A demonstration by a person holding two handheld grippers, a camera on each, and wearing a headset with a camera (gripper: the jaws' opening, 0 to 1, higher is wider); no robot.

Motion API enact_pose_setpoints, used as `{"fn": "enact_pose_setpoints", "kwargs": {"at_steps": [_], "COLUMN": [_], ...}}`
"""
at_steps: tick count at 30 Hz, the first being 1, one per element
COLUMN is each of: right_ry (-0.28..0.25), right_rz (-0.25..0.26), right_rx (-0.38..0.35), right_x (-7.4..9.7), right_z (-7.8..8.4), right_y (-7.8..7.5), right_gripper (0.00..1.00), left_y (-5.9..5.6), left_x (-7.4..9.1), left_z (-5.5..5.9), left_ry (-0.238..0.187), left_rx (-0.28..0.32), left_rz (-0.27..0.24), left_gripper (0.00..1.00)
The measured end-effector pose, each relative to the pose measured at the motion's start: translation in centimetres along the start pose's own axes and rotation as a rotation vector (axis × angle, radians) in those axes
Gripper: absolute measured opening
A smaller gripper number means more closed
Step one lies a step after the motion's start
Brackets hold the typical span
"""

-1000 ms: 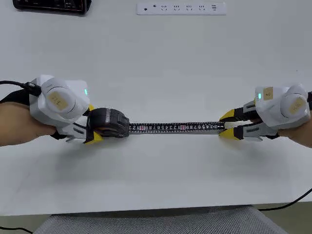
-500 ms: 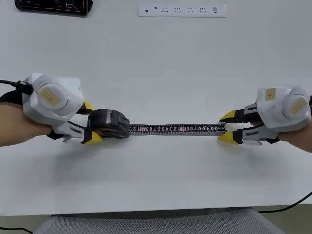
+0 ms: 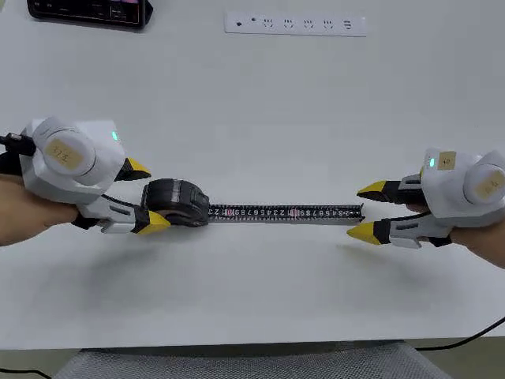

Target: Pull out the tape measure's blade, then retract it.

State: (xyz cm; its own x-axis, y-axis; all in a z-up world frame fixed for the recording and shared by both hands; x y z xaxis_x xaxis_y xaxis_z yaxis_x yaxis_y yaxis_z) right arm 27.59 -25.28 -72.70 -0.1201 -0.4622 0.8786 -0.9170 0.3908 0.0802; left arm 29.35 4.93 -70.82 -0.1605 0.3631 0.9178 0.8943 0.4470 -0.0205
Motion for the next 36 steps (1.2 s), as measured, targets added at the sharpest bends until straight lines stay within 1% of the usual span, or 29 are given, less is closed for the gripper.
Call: {"fn": "enact_pose_setpoints", "kwargs": {"at_steps": [5,7,9,11,14,16,17,18,23,29,32,34,36], "right_ry": [-0.004,-0.014,-0.011,-0.019,-0.021,-0.028,-0.028,-0.03,-0.035,-0.046,-0.054,-0.059,-0.07], "right_rz": [0.013,0.02,0.029,0.032,0.043,0.051,0.052,0.057,0.064,0.078,0.087,0.093,0.099], "right_rx": [-0.03,-0.042,-0.048,-0.06,-0.066,-0.071,-0.075,-0.08,-0.09,-0.104,-0.106,-0.11,-0.119], "right_x": [0.4,0.7,1.0,1.2,1.6,1.8,1.9,2.0,2.3,2.7,2.7,2.9,3.0], "right_z": [0.2,0.1,0.1,0.0,-0.1,-0.2,-0.1,-0.1,0.1,0.2,0.2,0.2,0.2], "right_y": [0.5,0.7,0.8,1.0,1.2,1.3,1.3,1.4,1.7,2.4,2.7,2.9,3.2], "right_gripper": [0.45,0.47,0.5,0.52,0.55,0.56,0.57,0.58,0.61,0.66,0.68,0.69,0.7], "left_y": [-0.4,-0.5,-0.6,-0.8,-1.2,-1.3,-1.4,-1.6,-2.2,-2.9,-3.2,-3.4,-3.5], "left_x": [0.6,0.8,1.1,1.4,1.9,2.2,2.4,2.6,3.0,3.7,4.0,4.1,4.3], "left_z": [0.1,0.1,0.2,0.3,0.7,0.9,1.0,1.2,2.2,2.9,3.1,3.3,3.3], "left_ry": [-0.035,-0.047,-0.065,-0.084,-0.098,-0.123,-0.129,-0.136,-0.152,-0.178,-0.204,-0.213,-0.236], "left_rx": [0.038,0.057,0.08,0.093,0.116,0.142,0.151,0.161,0.198,0.229,0.243,0.248,0.259], "left_rz": [-0.017,-0.025,-0.031,-0.039,-0.042,-0.054,-0.054,-0.046,-0.066,-0.086,-0.099,-0.104,-0.11], "left_gripper": [0.55,0.58,0.6,0.61,0.64,0.66,0.67,0.68,0.71,0.73,0.73,0.73,0.74]}}
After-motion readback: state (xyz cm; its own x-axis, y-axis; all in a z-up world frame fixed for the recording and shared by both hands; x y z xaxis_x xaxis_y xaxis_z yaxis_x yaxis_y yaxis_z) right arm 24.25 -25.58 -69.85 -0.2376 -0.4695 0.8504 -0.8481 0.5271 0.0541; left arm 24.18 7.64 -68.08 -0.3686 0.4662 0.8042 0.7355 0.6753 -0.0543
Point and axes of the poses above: the centre of the closed fingertips' face, and the gripper's own axes: x roughly backward along the fingers, y roughly to its left, z roughly out of its underside, the point moved 3 cm from there along x, roughly backward along the fingers, and after that the axes turned 14 degrees about y, right-handed, at the moved point
